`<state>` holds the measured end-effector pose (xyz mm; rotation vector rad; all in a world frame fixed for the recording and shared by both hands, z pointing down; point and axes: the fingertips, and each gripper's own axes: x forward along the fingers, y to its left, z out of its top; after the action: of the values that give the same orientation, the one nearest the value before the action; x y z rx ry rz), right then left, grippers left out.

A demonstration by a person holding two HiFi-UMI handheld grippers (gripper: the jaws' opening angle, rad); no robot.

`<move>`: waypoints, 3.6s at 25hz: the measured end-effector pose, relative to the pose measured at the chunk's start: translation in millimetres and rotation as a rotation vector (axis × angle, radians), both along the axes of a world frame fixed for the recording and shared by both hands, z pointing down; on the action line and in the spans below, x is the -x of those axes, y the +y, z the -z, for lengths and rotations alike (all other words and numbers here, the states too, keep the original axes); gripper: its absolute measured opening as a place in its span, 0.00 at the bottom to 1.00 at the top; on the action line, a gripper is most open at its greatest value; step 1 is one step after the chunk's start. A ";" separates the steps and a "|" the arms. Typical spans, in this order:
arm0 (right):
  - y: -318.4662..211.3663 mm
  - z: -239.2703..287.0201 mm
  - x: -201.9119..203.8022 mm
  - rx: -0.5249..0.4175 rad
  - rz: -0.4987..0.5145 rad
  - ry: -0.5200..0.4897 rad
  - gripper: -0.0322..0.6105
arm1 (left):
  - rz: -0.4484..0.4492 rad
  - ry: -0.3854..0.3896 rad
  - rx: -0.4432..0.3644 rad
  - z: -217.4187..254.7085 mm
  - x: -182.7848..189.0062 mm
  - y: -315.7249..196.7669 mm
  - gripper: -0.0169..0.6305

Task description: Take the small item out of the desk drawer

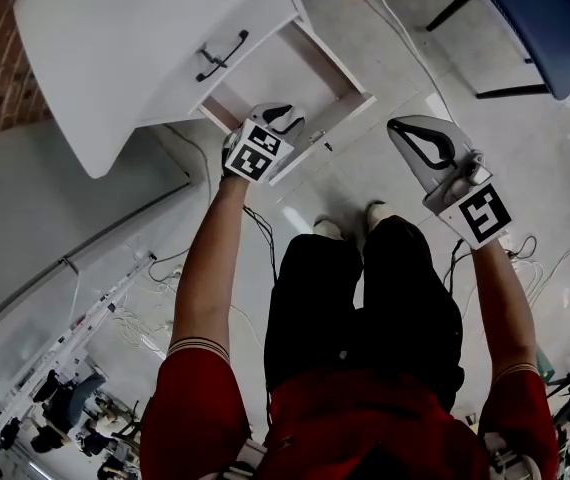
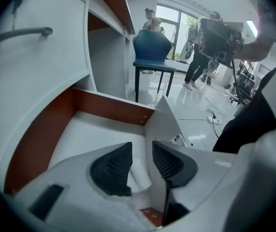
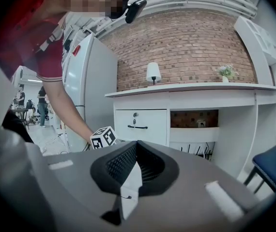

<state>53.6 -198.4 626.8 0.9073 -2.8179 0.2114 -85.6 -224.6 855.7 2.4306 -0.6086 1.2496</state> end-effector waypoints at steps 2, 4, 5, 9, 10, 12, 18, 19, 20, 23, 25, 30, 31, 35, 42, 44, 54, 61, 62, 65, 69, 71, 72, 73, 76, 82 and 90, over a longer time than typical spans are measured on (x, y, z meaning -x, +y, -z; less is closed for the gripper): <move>-2.5 -5.9 -8.0 -0.005 -0.008 -0.003 0.07 | -0.012 -0.023 0.025 -13.3 -5.1 -2.9 0.25; -4.3 -11.0 -13.8 -0.011 -0.018 -0.011 0.07 | -0.016 -0.052 0.049 -26.8 -7.0 -5.3 0.26; -4.5 -13.4 -15.6 -0.013 -0.023 -0.015 0.07 | -0.017 -0.069 0.060 -33.4 -6.3 -6.1 0.26; -2.3 -21.0 -21.8 -0.012 -0.031 -0.021 0.07 | -0.025 -0.139 0.093 -55.1 -1.9 -8.6 0.26; -1.7 -22.4 -23.7 -0.012 -0.032 -0.020 0.07 | -0.027 -0.151 0.100 -59.8 -2.3 -8.9 0.26; -0.7 -25.6 -28.3 -0.012 -0.034 -0.015 0.07 | -0.029 -0.172 0.120 -71.2 -3.6 -9.2 0.26; 0.8 -33.4 -43.7 -0.010 -0.047 -0.012 0.07 | -0.021 -0.253 0.189 -97.1 -4.1 -7.7 0.28; 0.4 -34.8 -45.2 -0.009 -0.049 -0.011 0.07 | -0.015 -0.262 0.191 -101.1 -2.8 -9.2 0.29; 0.0 -36.6 -46.2 -0.007 -0.050 -0.010 0.07 | -0.009 -0.268 0.194 -105.5 -1.4 -10.8 0.29; -0.6 -42.8 -48.2 -0.001 -0.050 -0.001 0.07 | 0.003 -0.292 0.215 -116.5 4.1 -12.2 0.31; -0.9 -45.9 -49.4 0.002 -0.052 0.001 0.07 | 0.012 -0.303 0.239 -122.0 6.5 -9.7 0.31; 0.3 -50.5 -50.2 0.012 -0.052 0.005 0.07 | 0.037 -0.295 0.284 -130.5 9.2 -5.6 0.30; 0.6 -51.3 -50.6 0.016 -0.051 0.006 0.07 | 0.040 -0.296 0.286 -130.8 9.2 -5.1 0.28; 1.5 -53.3 -52.4 0.026 -0.049 0.014 0.07 | 0.027 -0.292 0.266 -130.0 6.1 -4.8 0.24; 1.1 -37.5 -42.8 0.043 -0.048 0.009 0.07 | 0.037 -0.231 0.175 -89.3 4.2 -16.8 0.23; 0.2 -27.1 -39.2 0.048 -0.047 0.005 0.07 | 0.047 -0.207 0.142 -68.8 3.6 -19.0 0.23; 3.2 65.6 -13.0 0.059 -0.040 -0.040 0.07 | 0.105 -0.008 -0.092 94.6 -13.6 -17.8 0.23; 15.0 139.4 8.5 0.032 -0.025 -0.054 0.07 | 0.127 0.125 -0.248 227.0 -31.2 8.5 0.23; 17.5 149.3 11.2 0.028 -0.023 -0.058 0.07 | 0.134 0.148 -0.271 246.2 -33.4 13.0 0.23; 25.5 178.5 17.3 0.012 -0.015 -0.070 0.07 | 0.156 0.205 -0.347 303.6 -38.0 26.3 0.23; 34.8 220.1 22.8 -0.004 -0.006 -0.094 0.07 | 0.212 0.281 -0.435 378.0 -37.6 44.0 0.23; 38.5 242.1 25.4 -0.019 0.002 -0.105 0.07 | 0.231 0.320 -0.491 415.2 -36.6 50.7 0.23; 41.0 252.9 26.6 -0.029 0.007 -0.109 0.07 | 0.234 0.337 -0.524 433.4 -36.1 54.3 0.23; 44.2 263.4 27.6 -0.038 0.010 -0.113 0.07 | 0.238 0.351 -0.555 450.6 -35.3 58.4 0.23; 54.0 292.9 28.3 -0.056 0.010 -0.131 0.07 | 0.269 0.386 -0.617 495.8 -31.9 71.8 0.23; 69.4 343.6 29.5 -0.106 0.017 -0.170 0.07 | 0.374 0.477 -0.692 567.7 -23.1 93.4 0.23; 89.6 384.7 25.6 -0.126 0.004 -0.231 0.07 | 0.387 0.510 -0.767 623.3 -21.7 125.5 0.23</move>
<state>28.0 -108.8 242.1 0.9597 -3.0756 0.1473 -63.9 -99.1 232.4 2.8256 -1.4968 0.2141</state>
